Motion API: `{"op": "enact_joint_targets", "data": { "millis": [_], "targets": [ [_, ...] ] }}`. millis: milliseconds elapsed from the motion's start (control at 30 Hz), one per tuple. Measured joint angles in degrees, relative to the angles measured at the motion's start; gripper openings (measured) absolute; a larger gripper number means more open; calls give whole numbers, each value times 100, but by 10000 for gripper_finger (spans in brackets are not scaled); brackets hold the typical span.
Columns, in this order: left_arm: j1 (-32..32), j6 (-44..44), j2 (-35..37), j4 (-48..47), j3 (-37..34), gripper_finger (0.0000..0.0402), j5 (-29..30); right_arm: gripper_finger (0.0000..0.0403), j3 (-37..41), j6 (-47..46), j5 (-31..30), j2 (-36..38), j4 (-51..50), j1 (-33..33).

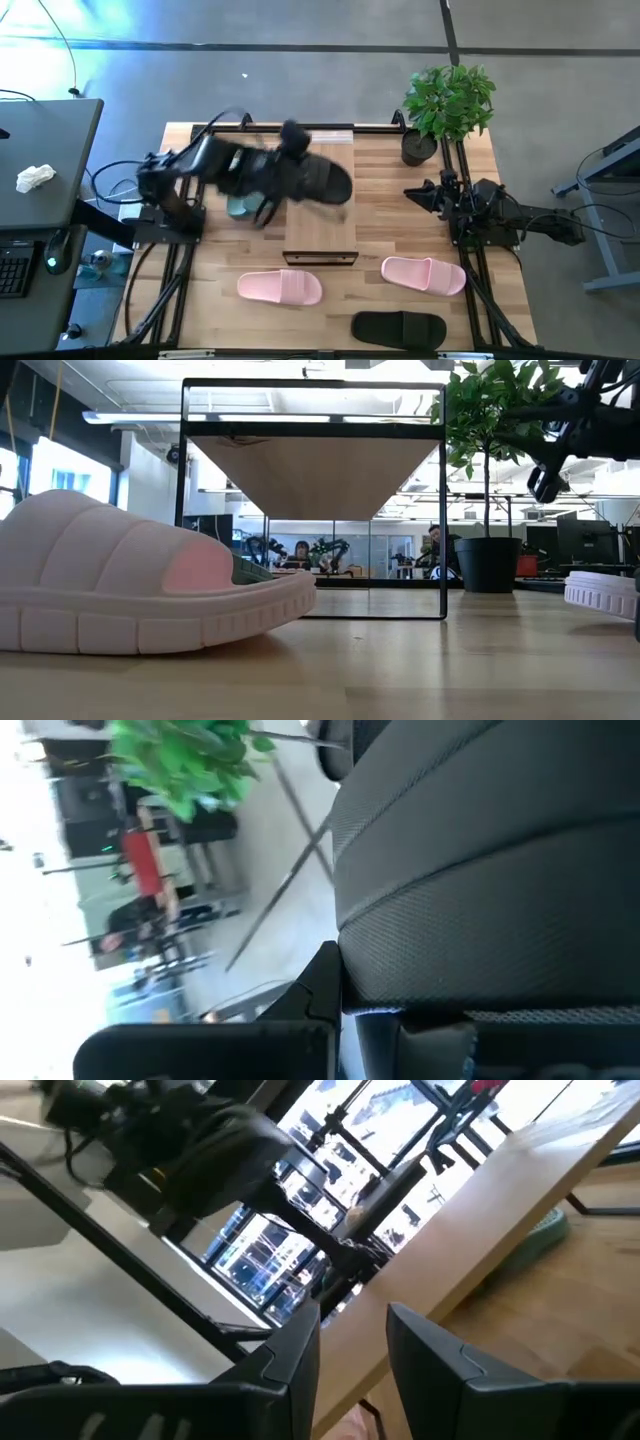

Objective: Pick and place slides into the shelf
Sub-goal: Put the left black slide on the shelf

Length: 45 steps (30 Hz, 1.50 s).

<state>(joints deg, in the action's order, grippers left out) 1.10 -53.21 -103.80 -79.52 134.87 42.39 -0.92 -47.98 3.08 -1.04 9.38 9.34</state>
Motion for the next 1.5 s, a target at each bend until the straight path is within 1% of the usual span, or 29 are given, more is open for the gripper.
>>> {"op": "enact_joint_targets", "data": {
  "millis": [67,133,167,267,367,467,600,667,733,800,900,1000,1100,1267,1500],
  "targets": [
    [-503,-313,-68,409,9,0,-569,108,-1,1,-59,-2,-10,0],
    [-984,-375,-102,531,4,0,-996,108,-2,1,-170,-2,-14,0],
    [-1179,-414,-149,601,6,0,-1142,108,-4,1,-250,-2,-14,0],
    [-1625,-500,-311,699,11,0,-1327,108,-8,42,-422,-2,-38,-2],
    [-1848,-670,-537,807,4,0,-1571,108,-8,156,-637,-2,-49,-2],
    [-1925,-846,-742,976,4,0,-1885,108,-10,305,-856,-2,-56,-2],
    [-1919,-927,-1042,1164,-25,0,-1904,108,-12,353,-1060,-2,-61,0],
    [-1908,-803,-1098,1437,-217,0,-1905,108,-16,464,-1110,-2,-80,0],
    [-1906,-688,-1094,1725,-569,0,-1833,108,-19,511,-1168,-2,-87,0],
    [-1863,-620,-1094,2145,-1004,0,-1608,108,-19,576,-1212,-2,-100,0],
    [-1870,-501,-1030,2414,-1609,0,-1394,108,-19,602,-1234,-2,-106,0],
    [-1870,-384,-887,2698,-2086,0,-1172,108,-19,603,-1252,-2,-116,0],
    [-1870,-196,-812,2984,-2468,0,-1086,108,-19,603,-1260,-2,-126,2],
    [-1828,-94,-670,3294,-2858,0,-1036,108,-21,604,-1258,-2,-145,0],
    [-1822,-37,-685,3288,-3145,0,-934,108,-23,603,-1257,-2,-148,0]
  ]
}}
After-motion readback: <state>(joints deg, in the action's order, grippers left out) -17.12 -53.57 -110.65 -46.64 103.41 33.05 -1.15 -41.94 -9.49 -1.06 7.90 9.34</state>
